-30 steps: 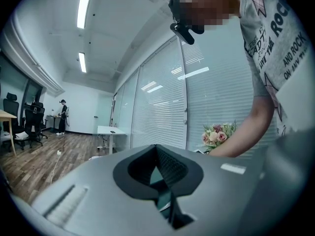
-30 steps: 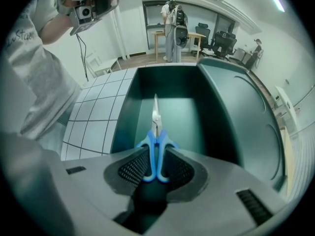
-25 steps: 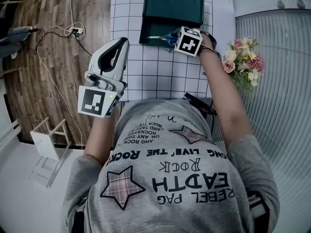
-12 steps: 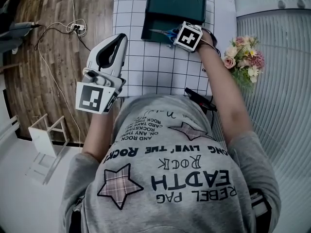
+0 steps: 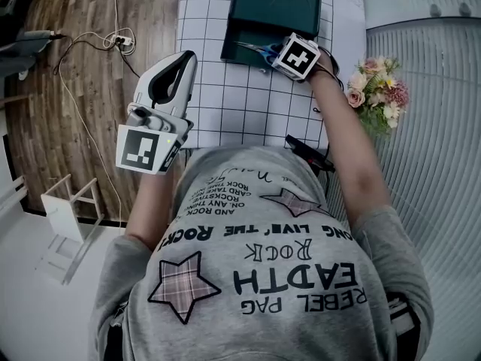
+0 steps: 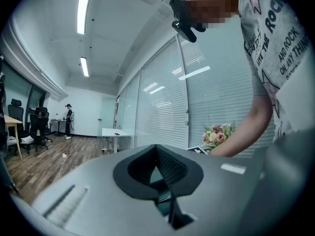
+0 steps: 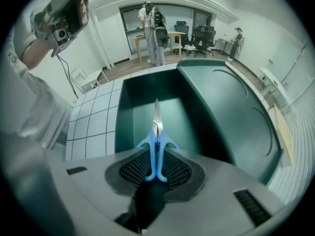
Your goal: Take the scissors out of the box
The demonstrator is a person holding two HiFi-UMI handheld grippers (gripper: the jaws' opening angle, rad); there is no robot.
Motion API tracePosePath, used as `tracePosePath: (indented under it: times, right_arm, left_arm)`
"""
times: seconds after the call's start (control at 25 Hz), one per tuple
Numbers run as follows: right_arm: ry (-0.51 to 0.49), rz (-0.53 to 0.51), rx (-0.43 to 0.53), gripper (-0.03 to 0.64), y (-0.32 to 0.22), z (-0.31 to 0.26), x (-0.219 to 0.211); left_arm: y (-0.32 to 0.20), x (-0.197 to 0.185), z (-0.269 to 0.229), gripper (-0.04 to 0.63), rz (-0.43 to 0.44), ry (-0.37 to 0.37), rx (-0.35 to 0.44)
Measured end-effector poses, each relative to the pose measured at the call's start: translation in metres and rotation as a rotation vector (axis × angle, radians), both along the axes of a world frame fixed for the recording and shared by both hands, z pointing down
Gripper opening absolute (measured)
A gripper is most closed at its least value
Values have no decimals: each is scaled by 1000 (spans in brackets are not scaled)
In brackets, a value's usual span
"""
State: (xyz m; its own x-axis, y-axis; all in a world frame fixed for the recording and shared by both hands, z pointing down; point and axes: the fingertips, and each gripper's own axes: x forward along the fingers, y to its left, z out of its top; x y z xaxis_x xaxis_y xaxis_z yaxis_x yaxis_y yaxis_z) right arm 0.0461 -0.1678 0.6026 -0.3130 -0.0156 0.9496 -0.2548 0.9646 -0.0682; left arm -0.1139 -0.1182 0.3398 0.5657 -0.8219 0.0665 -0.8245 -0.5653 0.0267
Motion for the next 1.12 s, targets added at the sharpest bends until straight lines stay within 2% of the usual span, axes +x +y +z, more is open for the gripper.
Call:
tracePosePath:
  times: [0.32,0.8,1.12]
  right_arm:
    - [-17,55,-3,92,4,-8,11]
    - [-115,128,11,92,2,-29,4]
    - [-200,229,18,92,1,-42,5]
  left_arm:
    - [3,1,0,9,5,4,6]
    - [7,3,-2,9,5,9,10]
    - [9,3,-2,9,0,1,14]
